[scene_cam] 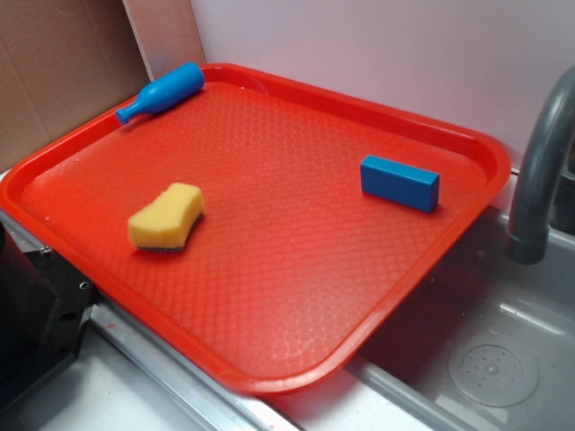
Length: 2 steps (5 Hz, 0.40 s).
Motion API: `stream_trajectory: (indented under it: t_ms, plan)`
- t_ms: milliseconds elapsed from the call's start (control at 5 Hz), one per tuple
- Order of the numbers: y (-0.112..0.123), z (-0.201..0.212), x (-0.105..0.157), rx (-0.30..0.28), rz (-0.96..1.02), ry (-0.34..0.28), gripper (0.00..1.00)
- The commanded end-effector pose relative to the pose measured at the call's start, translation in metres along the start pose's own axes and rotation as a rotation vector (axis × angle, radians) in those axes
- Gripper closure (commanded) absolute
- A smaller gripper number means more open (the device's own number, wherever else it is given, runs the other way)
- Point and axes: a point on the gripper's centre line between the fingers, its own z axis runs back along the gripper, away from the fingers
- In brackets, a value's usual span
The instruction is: Grab the blue block.
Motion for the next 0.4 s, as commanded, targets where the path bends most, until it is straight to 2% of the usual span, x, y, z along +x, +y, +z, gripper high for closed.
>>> stream_trajectory:
  t_ms: [0,200]
  plan:
    - [0.0,0.0,0.0,0.0,0.0,0.0,0.0]
    - [-0.017,-0.055,0.045,0.143,-0.151,0.005,0.0]
